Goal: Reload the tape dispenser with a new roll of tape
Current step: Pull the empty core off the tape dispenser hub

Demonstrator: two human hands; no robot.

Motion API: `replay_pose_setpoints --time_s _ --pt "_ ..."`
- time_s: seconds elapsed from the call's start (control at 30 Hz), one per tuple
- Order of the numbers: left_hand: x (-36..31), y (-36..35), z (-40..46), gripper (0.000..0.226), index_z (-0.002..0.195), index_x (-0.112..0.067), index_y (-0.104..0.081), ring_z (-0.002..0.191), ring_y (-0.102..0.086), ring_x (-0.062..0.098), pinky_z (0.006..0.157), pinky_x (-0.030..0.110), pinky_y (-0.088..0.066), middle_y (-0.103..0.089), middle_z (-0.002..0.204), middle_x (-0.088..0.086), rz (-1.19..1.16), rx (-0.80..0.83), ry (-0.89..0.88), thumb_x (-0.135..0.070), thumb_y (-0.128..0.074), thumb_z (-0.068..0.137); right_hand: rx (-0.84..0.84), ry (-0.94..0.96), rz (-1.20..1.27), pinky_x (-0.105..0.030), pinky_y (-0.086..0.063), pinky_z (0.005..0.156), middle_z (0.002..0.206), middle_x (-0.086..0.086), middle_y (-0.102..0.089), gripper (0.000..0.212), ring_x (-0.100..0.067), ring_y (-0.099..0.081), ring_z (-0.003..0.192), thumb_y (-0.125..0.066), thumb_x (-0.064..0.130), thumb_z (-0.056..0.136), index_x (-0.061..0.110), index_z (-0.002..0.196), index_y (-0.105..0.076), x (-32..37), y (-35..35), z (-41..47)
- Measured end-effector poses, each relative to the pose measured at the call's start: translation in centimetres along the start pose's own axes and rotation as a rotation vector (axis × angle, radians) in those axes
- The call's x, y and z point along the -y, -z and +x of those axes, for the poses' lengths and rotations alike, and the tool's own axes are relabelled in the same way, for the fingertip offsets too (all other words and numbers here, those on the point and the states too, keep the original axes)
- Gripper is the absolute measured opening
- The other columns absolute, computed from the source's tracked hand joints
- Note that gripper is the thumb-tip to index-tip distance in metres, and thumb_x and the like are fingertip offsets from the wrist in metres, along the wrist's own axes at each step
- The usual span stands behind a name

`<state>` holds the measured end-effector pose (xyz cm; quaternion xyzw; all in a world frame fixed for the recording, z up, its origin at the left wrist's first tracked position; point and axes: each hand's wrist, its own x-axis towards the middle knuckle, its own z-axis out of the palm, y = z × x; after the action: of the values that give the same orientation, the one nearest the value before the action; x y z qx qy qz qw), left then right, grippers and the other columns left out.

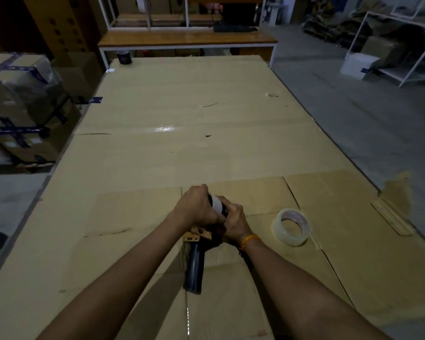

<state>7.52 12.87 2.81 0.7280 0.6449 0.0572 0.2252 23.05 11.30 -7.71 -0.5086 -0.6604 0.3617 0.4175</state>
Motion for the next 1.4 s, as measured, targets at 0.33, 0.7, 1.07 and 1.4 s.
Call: replay_pose_setpoints --time_s 0.33,0.7,1.07,1.4 --pt "2.1 5.5 -1.0 0.081 0.118 -0.008 -0.060 0.090 -0.064 0.024 0.071 0.046 -0.059 -0.066 0.096 0.006 -0.090 -0.071 -0.001 -0.062 -0.089 0.066 -0.051 -0.040 -0.132 -0.035 -0.066 0.091 0.115 0.009 -0.081 0.066 -0.004 -0.078 0.104 -0.099 0.032 0.072 0.027 0.132 -0.073 -1.0 -0.6 0.5" --pt "1.0 2.7 -1.8 0.103 0.140 -0.004 -0.036 0.090 -0.068 0.028 0.075 0.052 -0.059 -0.064 0.102 0.017 -0.302 -0.127 -0.009 -0.059 -0.090 0.072 0.269 -0.239 -0.273 -0.057 -0.026 0.132 0.178 0.001 -0.016 0.121 -0.021 -0.005 0.167 -0.089 0.062 0.065 0.033 0.167 -0.031 1.0 2.0 -1.1" --pt "-1.2 -0.8 -2.3 0.100 0.136 -0.010 -0.036 0.109 -0.064 0.032 0.084 0.045 -0.060 -0.055 0.125 0.013 -0.284 -0.013 -0.050 -0.059 -0.079 0.061 0.059 0.244 -0.414 -0.025 -0.045 0.112 0.155 0.001 -0.049 0.102 -0.019 -0.042 0.140 -0.091 0.031 0.070 0.019 0.161 -0.045 6.2 3.9 -1.9" --pt "-2.3 -4.2 -4.8 0.077 0.145 -0.012 -0.050 0.108 -0.068 0.016 0.092 0.025 -0.058 -0.065 0.129 0.002 -0.728 -0.226 0.004 -0.032 -0.088 0.081 -0.156 -0.141 -0.519 -0.040 -0.052 0.107 0.145 -0.005 -0.056 0.086 -0.023 -0.049 0.134 -0.087 0.046 0.081 0.012 0.152 -0.052 4.2 7.2 -3.0"
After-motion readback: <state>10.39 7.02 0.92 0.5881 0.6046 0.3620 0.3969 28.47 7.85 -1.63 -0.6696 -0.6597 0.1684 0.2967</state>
